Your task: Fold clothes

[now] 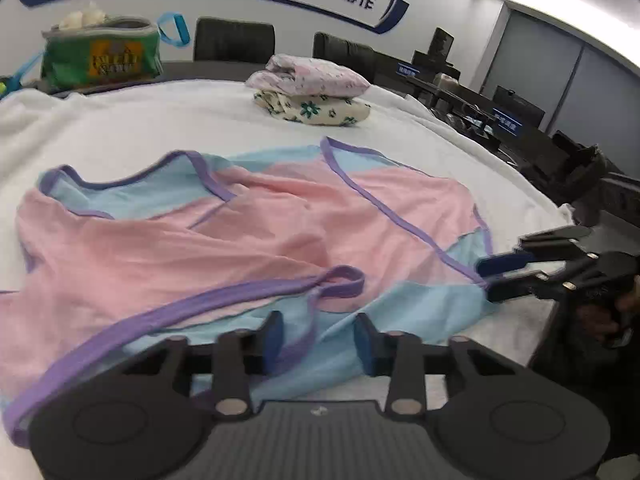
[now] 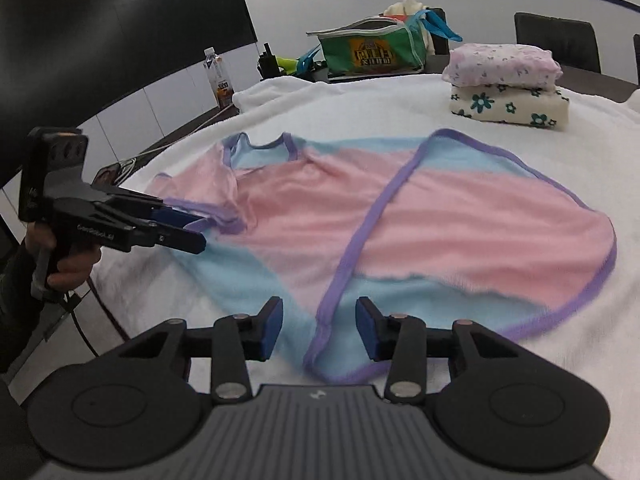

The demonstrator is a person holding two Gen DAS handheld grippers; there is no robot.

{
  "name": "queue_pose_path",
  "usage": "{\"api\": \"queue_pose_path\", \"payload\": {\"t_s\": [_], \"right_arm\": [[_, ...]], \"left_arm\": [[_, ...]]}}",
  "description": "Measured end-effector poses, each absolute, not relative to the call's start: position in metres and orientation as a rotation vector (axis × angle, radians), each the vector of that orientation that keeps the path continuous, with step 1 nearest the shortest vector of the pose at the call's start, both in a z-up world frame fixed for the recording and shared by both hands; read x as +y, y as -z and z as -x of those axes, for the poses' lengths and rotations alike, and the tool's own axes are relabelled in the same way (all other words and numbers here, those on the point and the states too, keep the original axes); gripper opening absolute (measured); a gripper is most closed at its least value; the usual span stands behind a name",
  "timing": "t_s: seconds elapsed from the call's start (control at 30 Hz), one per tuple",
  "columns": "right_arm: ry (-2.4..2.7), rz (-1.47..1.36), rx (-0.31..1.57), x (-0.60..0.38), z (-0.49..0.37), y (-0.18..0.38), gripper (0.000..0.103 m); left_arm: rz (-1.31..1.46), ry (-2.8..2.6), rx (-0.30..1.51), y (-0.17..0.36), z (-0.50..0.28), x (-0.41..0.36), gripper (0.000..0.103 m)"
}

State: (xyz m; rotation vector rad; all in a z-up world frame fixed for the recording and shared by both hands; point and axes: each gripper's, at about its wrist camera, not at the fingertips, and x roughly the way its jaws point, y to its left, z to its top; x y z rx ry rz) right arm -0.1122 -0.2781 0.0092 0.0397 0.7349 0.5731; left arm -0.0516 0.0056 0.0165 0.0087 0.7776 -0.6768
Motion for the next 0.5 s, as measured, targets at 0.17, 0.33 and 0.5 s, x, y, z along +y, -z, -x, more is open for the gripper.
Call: {"api": "queue_pose_path", "payload": {"t_s": [0.17, 0.33, 0.5], "right_arm": [[-0.549, 0.012, 0.721, -0.270, 0.130, 0.000, 0.014], [-0.545, 0.035, 0.742, -0.271, 0.134, -0.005, 0.007], [-0.540, 0.058, 0.758, -0.274, 0.139, -0.011, 0.007]], "left_arm": [[0.140, 0.704, 0.854, -0.017, 0.054, 0.030, 0.001], [0.310, 0.744, 0.914, -0.018, 0.066, 0.053, 0.000], [0.345, 0.677, 0.935, -0.012, 0.095, 0.058, 0.000]]}}
